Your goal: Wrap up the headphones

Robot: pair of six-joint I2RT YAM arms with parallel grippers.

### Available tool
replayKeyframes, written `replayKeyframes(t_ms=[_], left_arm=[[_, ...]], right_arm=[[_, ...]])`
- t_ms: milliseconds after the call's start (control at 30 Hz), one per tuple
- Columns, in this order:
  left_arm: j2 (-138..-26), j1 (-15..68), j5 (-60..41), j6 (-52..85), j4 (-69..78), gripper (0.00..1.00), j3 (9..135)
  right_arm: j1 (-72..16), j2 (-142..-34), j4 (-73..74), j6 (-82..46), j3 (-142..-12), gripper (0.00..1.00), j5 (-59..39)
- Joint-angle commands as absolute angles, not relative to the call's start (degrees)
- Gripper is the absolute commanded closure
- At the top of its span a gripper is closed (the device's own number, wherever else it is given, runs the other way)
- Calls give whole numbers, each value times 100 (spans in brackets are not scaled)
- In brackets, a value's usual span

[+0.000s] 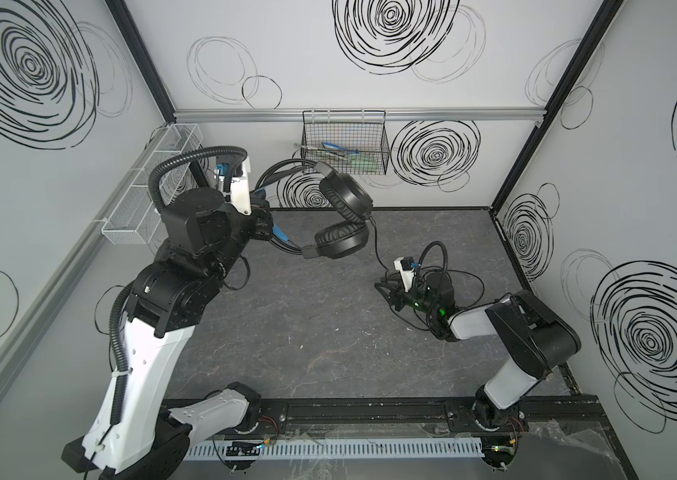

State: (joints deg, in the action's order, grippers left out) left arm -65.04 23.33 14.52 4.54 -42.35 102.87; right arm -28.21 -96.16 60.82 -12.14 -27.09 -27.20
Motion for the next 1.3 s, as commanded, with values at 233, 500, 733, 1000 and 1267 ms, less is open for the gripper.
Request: replayKeyframes(t_ms=[233, 500, 733, 1000, 1267], left_arm=[[-6234, 2089, 1632, 659, -3441, 100, 9988], [-5983, 1697, 1723, 325, -3038, 100, 8636], [-5676, 1696, 1953, -102, -2785, 100, 7566], [-5450, 2120, 1397, -438, -2822, 100, 6885], [-5168, 3548, 1222, -801, -2551, 100, 6224]], right_arm=[[-2744, -8316, 3974, -881, -3058, 100, -804], [-2755, -6115, 2552, -408, -3050, 100, 689], [-3953, -4717, 2238, 1217, -3411, 100, 2006], [-5748, -4699, 1727, 2400, -4353, 100, 2376], [-6811, -5941, 1556, 3262, -5224, 100, 2576]])
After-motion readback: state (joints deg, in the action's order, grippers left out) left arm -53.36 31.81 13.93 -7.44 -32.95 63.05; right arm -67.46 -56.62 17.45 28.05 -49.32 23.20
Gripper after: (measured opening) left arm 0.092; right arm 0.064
